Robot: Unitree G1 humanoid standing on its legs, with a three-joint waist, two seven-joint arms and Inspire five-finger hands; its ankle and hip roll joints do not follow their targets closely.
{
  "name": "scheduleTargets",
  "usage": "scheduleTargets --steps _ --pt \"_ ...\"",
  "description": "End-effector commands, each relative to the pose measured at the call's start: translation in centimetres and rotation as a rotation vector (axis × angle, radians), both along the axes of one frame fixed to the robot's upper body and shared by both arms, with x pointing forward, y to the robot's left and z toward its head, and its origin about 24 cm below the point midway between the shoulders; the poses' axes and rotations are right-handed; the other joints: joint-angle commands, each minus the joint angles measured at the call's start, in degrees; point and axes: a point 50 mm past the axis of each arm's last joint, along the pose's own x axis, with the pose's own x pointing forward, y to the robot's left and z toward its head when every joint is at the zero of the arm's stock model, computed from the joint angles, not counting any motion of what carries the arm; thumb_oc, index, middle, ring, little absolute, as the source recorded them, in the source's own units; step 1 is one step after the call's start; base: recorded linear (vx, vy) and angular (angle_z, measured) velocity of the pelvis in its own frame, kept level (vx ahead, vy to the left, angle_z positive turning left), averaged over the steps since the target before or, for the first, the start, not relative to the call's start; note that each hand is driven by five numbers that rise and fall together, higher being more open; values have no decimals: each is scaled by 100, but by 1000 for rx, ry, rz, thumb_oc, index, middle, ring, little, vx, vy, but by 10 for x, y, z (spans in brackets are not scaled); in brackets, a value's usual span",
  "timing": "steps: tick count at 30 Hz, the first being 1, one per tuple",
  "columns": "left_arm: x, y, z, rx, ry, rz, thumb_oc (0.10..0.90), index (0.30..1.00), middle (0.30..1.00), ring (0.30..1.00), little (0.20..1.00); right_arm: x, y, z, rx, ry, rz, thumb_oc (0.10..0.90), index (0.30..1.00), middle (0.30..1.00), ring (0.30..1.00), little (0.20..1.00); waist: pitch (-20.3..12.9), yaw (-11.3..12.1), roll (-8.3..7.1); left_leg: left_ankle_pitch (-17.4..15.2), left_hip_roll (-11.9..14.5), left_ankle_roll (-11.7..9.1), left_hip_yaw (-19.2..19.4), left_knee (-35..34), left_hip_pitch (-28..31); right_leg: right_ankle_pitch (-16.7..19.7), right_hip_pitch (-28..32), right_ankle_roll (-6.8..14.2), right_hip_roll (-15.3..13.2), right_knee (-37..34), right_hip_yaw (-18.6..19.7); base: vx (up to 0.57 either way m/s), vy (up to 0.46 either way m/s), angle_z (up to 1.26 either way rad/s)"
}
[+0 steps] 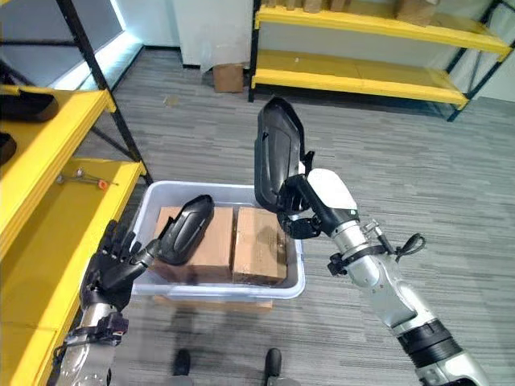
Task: Move parts from the plastic box to the shelf.
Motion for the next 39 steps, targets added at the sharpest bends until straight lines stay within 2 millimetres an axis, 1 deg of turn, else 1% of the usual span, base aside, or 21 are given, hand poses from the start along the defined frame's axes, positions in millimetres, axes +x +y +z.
scheduleTargets --steps 1,3,5,6,8,9,11,12,13,18,20,21,22,26,29,31,32,34,35,36,39 --pt "18 1 46 118 -236 -73 900 1000 1000 1000 1000 -13 10 84 113 -404 124 400 300 300 300 300 -309 63 -169 706 18 -870 96 -207 -336 -856 113 91 -259 301 -362 -181 -7 105" --pt "26 -3 46 108 -243 -94 900 1000 1000 1000 1000 -14 2 88 94 -434 79 400 300 300 300 300 -284 -116 -212 857 157 -714 1131 -206 -405 -841 -22 63 -463 322 -758 -146 -18 111" --pt "30 -6 49 103 -263 -107 900 1000 1000 1000 1000 -15 -3 85 86 -445 40 400 300 300 300 300 -294 -194 -283 714 337 -780 1671 -71 -180 -875 20 127 -597 295 -906 -62 -57 148" --pt "30 -5 50 99 -276 -104 900 1000 1000 1000 1000 -16 -4 82 87 -442 34 400 300 300 300 300 -285 -146 -313 459 437 -791 1636 526 15 -826 90 93 -683 276 -1037 -68 -24 137" --pt "29 -5 50 98 -278 -104 900 1000 1000 1000 1000 -17 -6 79 93 -432 26 400 300 300 300 300 -299 -137 -311 292 412 -774 1467 654 57 -827 162 107 -715 266 -1133 -6 22 81" --pt "28 -4 49 87 -277 -97 900 1000 1000 1000 1000 -18 -6 77 106 -418 32 400 300 300 300 300 -333 -116 -308 80 356 -746 1302 753 191 -817 205 134 -761 269 -1172 34 98 61" --pt "26 -4 47 73 -269 -91 900 1000 1000 1000 1000 -18 -8 74 112 -397 24 400 300 300 300 300 -453 -119 -262 -15 336 -726 1290 428 537 -809 291 205 -862 298 -1373 63 184 60" --pt "26 -5 46 69 -266 -94 900 1000 1000 1000 1000 -19 -11 74 112 -396 16 400 300 300 300 300 -504 -145 -219 -73 332 -725 1471 125 590 -780 315 271 -960 363 -1509 80 229 56" --pt "25 -6 43 64 -256 -98 900 1000 1000 1000 1000 -19 -14 71 114 -381 7 400 300 300 300 300 -566 -137 -188 -98 227 -712 1409 -71 631 -756 341 304 -993 379 -1517 66 258 72" --pt "21 -2 40 76 -240 -88 900 1000 1000 1000 1000 -21 -16 65 122 -348 -5 400 300 300 300 300 -589 -47 -149 -376 -69 -583 1319 -164 678 -624 549 435 -1315 441 -1642 56 247 56" --pt "16 8 40 113 -226 -59 900 1000 1000 1000 1000 -18 -7 60 142 -330 18 400 300 300 300 300 -581 191 -251 -753 -582 -328 1112 -74 655 -279 770 704 -1784 342 -1791 72 440 58" --pt "16 8 40 113 -226 -58 900 1000 1000 1000 1000 -18 -7 60 143 -330 19 400 300 300 300 300 -581 185 -261 -763 -595 -319 1112 -63 651 -273 771 713 -1798 342 -1790 51 442 46" --pt "14 11 41 125 -229 -43 900 1000 1000 1000 1000 -17 -2 58 144 -321 32 400 300 300 300 300 -547 323 -313 -894 -791 -212 1032 26 583 -109 805 821 -1989 320 -1842 17 243 19" --pt "12 16 44 154 -233 -28 900 1000 1000 1000 1000 -15 6 57 137 -318 54 400 300 300 300 300 -475 510 -481 -1110 -1284 10 790 238 294 415 844 1100 -2393 222 -1982 -11 272 19" --pt "12 19 49 180 -250 -12 900 1000 1000 1000 1000 -12 10 56 133 -316 58 400 300 300 300 300 -443 631 -523 -1180 -1497 122 669 329 156 610 792 1159 -2535 215 -1953 -30 207 40" --pt "13 21 51 187 -252 -7 900 1000 1000 1000 1000 -11 11 55 126 -310 57 400 300 300 300 300 -438 680 -555 -1201 -1627 194 555 361 99 770 772 1182 -2608 263 -1858 -16 195 47" --pt "15 22 53 195 -260 -4 900 1000 1000 1000 1000 -10 11 54 122 -306 52 400 300 300 300 300 -406 657 -589 -1103 -1751 276 514 381 15 915 699 1104 -2680 303 -1766 -40 189 50" --pt "16 22 54 202 -265 -3 900 1000 1000 1000 1000 -10 12 53 116 -299 54 400 300 300 300 300 -376 570 -582 -1076 -1861 351 341 381 -11 999 593 1048 -2564 362 -1122 -23 136 41" --pt "17 22 54 202 -266 -3 900 1000 1000 1000 1000 -10 12 53 116 -300 53 400 300 300 300 300 -393 570 -597 -1052 -1878 360 348 378 -44 1016 557 1045 -2581 359 -1114 37 138 25" --pt "17 23 55 210 -268 -5 900 1000 1000 1000 1000 -9 12 52 112 -289 57 400 300 300 300 300 -374 511 -549 -1046 -1908 418 219 359 7 911 453 953 -2346 509 -501 64 145 47" --pt "19 21 55 218 -267 -24 900 1000 1000 1000 1000 -10 13 49 114 -267 70 400 300 300 300 300 -364 370 -448 -981 -2004 548 -77 344 62 557 143 705 -1828 1077 442 109 158 41"
